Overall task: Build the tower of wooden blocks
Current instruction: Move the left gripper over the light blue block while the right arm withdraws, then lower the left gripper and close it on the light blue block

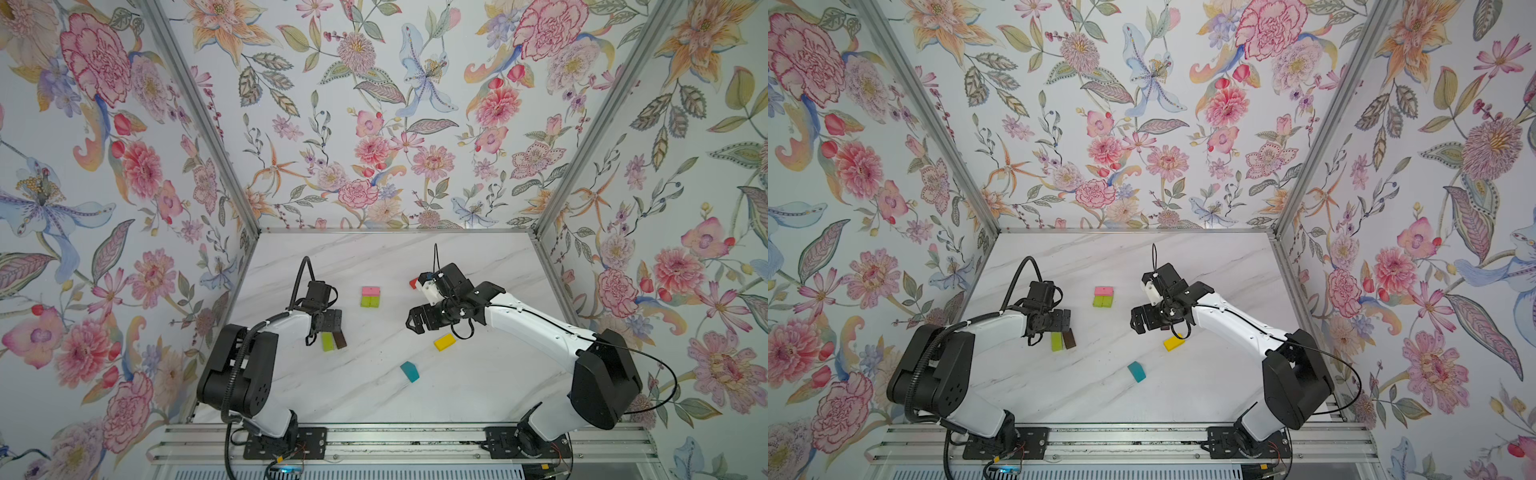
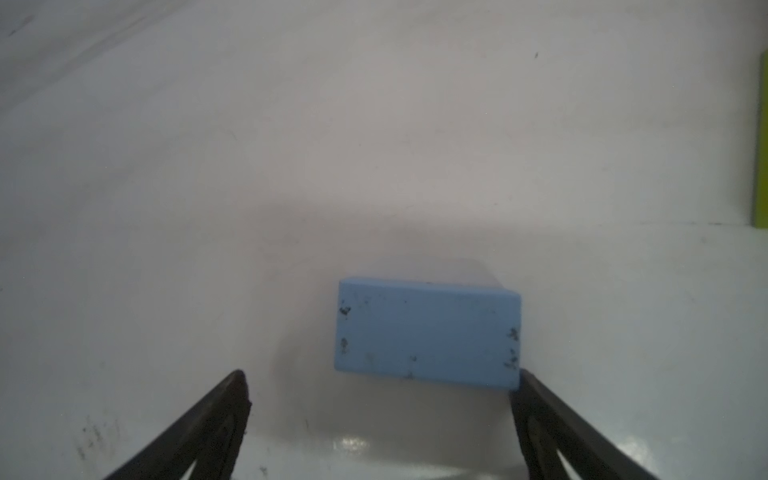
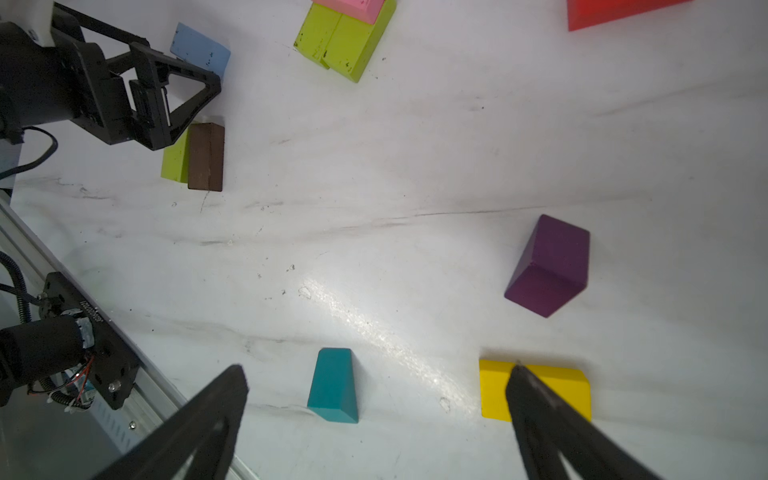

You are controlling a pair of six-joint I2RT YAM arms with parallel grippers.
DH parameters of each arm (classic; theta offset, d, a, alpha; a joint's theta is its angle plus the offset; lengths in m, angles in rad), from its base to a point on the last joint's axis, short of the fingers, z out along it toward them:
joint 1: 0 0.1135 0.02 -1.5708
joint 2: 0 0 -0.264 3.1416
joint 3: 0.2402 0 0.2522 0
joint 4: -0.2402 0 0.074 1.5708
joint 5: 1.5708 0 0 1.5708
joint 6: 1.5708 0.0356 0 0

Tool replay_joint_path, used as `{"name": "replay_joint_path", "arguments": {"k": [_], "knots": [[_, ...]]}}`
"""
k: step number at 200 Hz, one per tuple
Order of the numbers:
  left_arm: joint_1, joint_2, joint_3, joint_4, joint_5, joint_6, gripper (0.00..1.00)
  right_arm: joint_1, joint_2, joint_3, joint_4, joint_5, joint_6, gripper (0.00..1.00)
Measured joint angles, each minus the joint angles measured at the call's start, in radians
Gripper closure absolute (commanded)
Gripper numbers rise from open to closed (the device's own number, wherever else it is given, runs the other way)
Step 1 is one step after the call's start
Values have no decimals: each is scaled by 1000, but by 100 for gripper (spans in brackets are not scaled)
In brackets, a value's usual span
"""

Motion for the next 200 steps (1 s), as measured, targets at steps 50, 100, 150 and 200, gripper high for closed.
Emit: {"name": "replay_joint_path", "arguments": {"k": [50,100,150,200], "knots": [[0,32,23,24,26,8,1,-6,3,0,0,-3,0,1],[-1,36,27,23,32,-5,1,-6,14,0,0,-4,0,1],[-13,44,31,25,30,-35,12,-6,14,0,0,-4,0,1],[-16,67,52,31,28,-54,38,-6,14,0,0,-3,0,1]]}}
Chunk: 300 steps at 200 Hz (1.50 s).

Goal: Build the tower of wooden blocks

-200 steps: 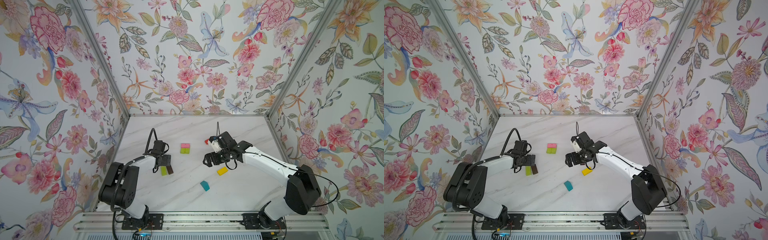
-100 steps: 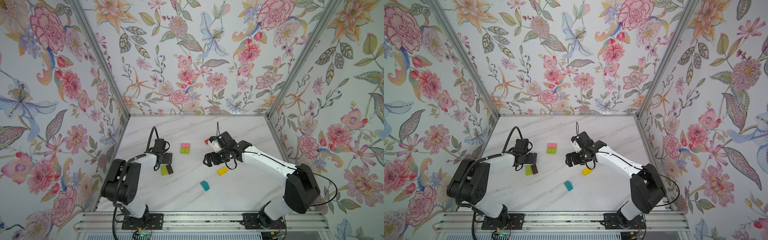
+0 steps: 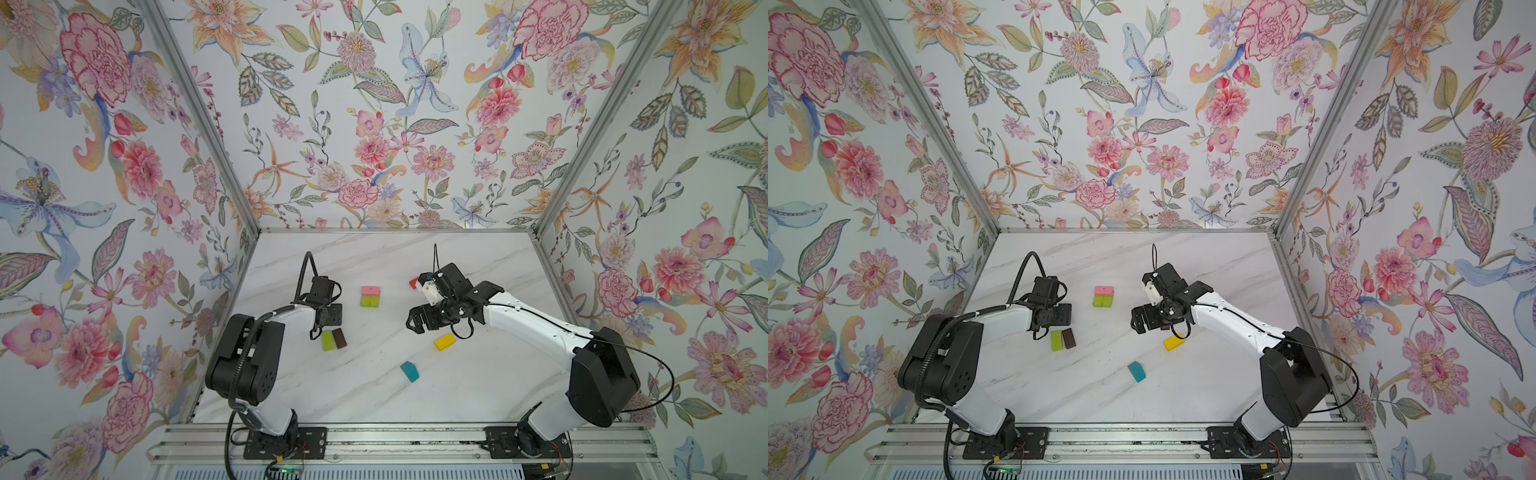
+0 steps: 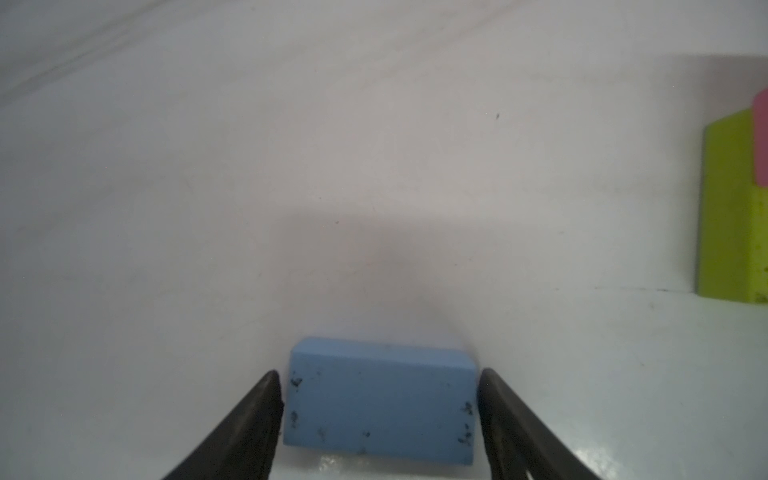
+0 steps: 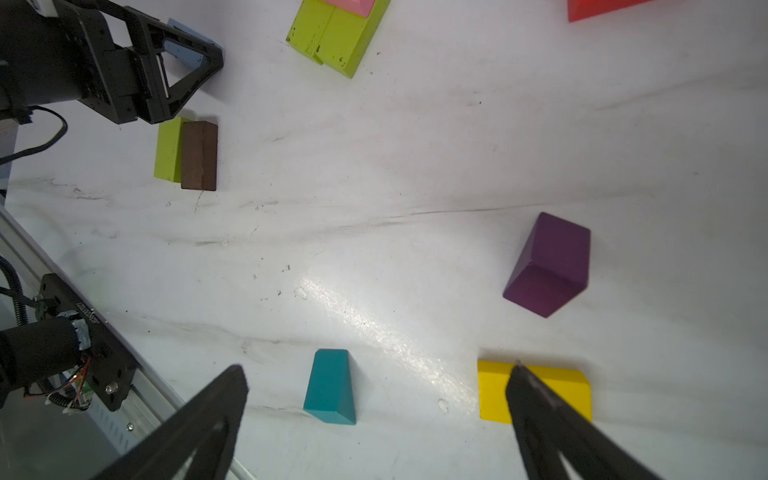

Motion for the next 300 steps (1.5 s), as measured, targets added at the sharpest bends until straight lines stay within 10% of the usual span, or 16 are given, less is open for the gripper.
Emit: {"name": "replay_joint_path", "arguments": {"k": [300], "knots": [[-294,-143,115,-180,-103,-147,48,-8,-216,-167,6,35,20,1]]}}
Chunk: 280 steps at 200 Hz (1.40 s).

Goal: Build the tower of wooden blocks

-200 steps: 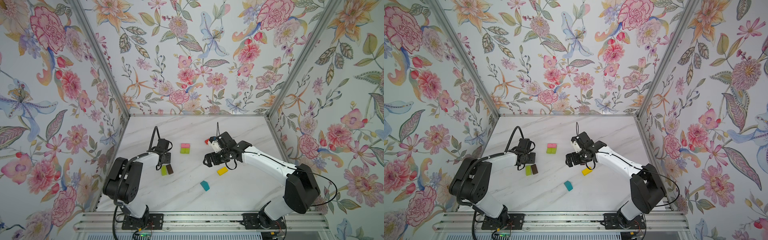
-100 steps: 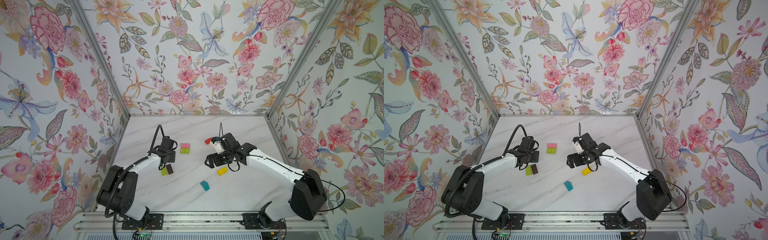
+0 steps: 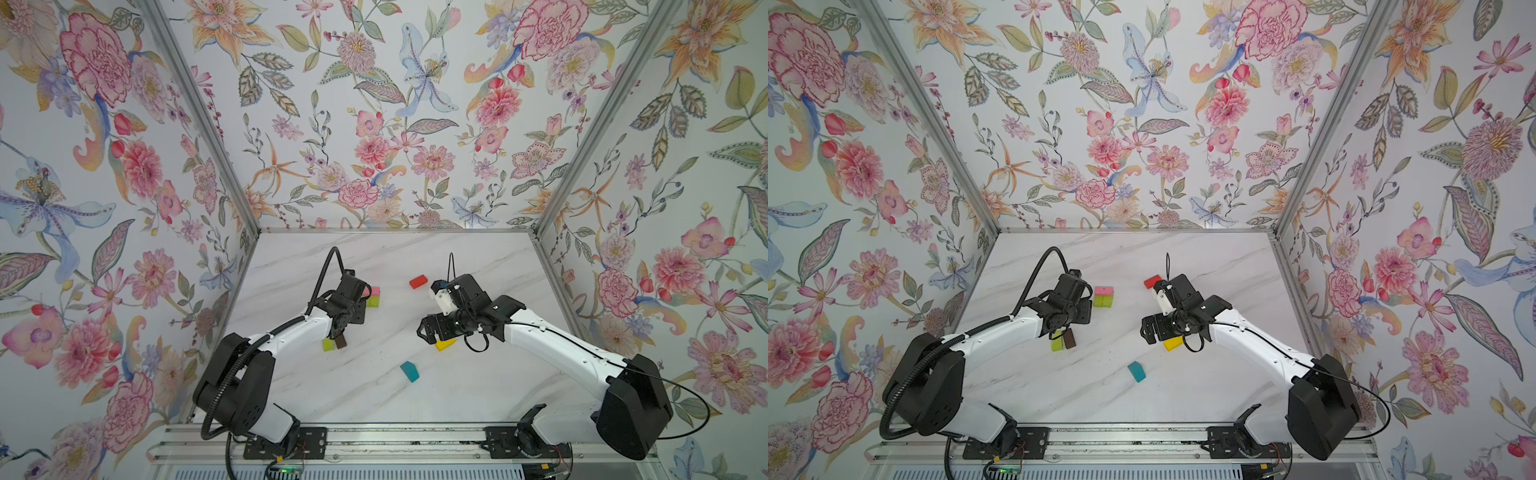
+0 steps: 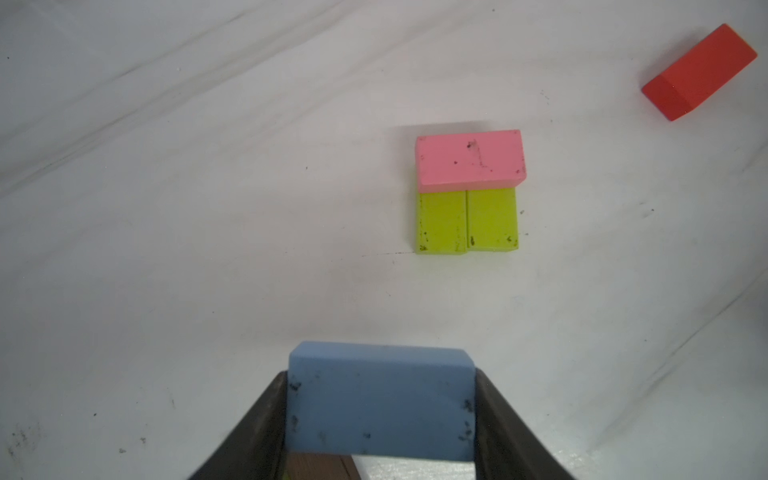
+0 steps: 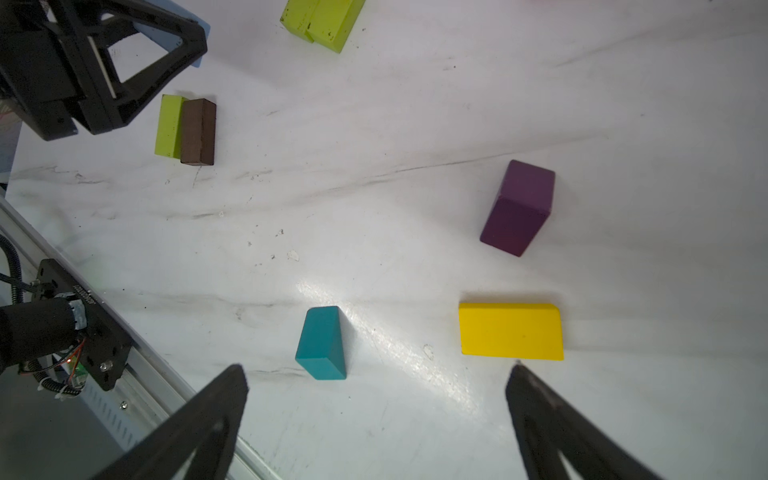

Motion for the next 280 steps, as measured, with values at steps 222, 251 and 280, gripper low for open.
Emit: {"name": "replay_joint_path", "arguments": {"k": [222,251,280], "knots": [[-84,346,288,2,-51,-66,47,-162,-164,-82,0,-28,19,1],[-84,359,291,1,-54,-66,47,-164,-165,-82,0,-29,19,1],[-84,374,309,-6,-55,-66,46,-169,-172,-82,0,-31,19,1]]}}
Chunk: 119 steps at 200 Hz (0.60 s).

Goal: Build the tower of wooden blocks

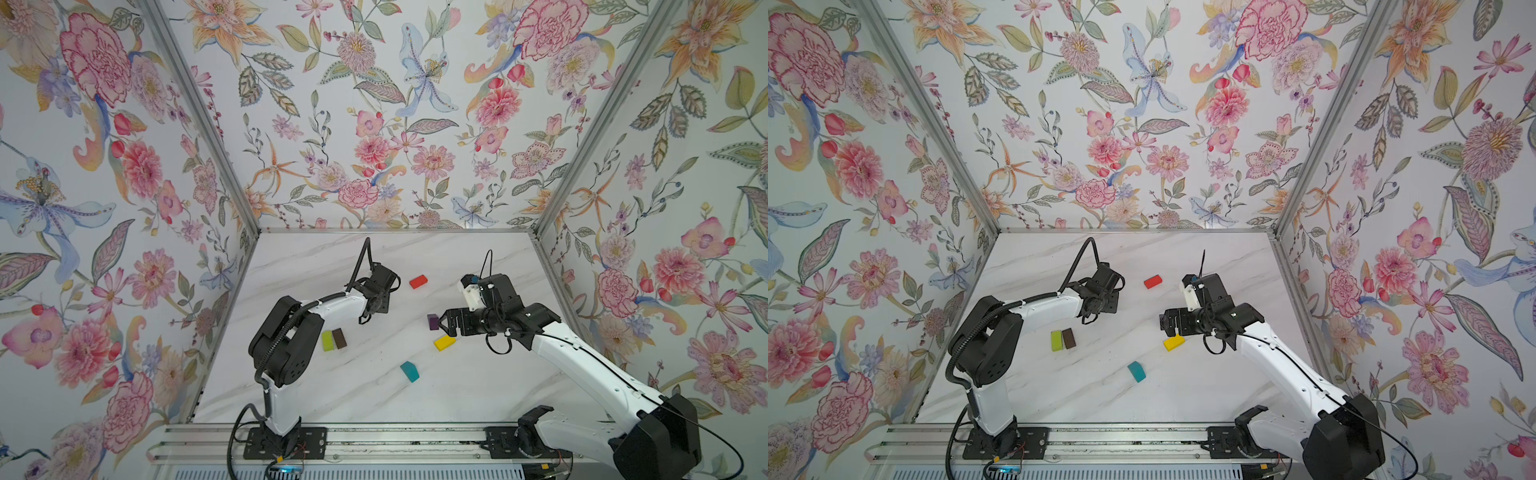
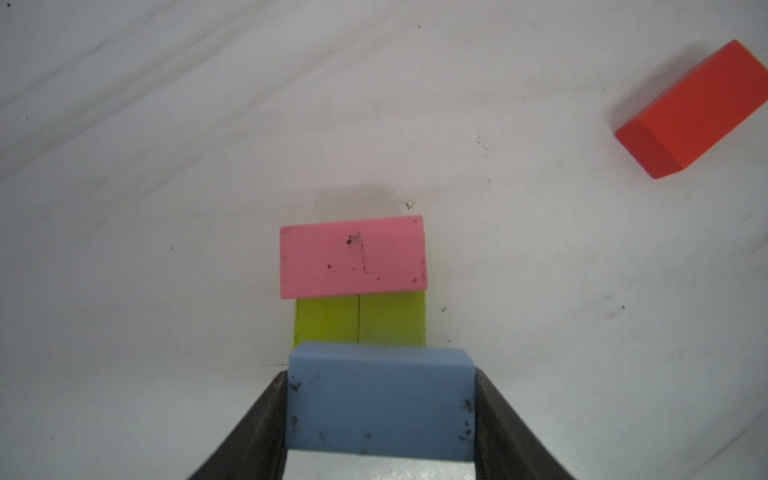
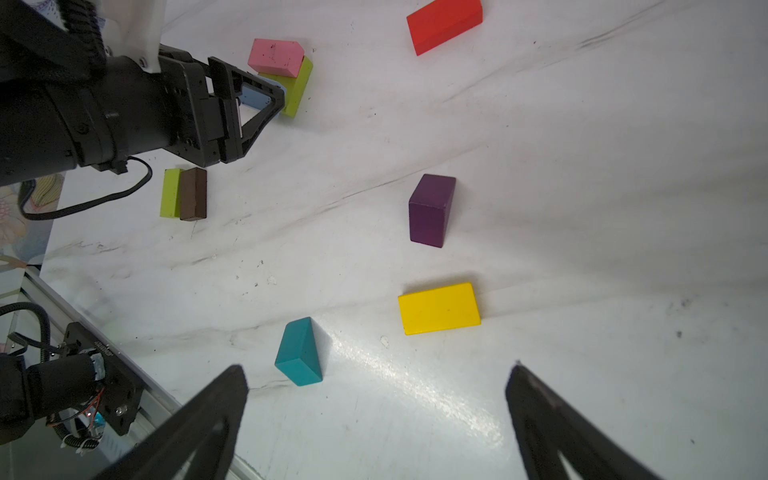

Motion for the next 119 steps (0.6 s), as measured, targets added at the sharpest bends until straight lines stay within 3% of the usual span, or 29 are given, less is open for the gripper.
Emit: {"name": "replay_joint_path", "arguments": {"k": [119], "knots": [[13,9,12,-8,-18,4,45,-3,-5,0,0,-4,0,1]]}}
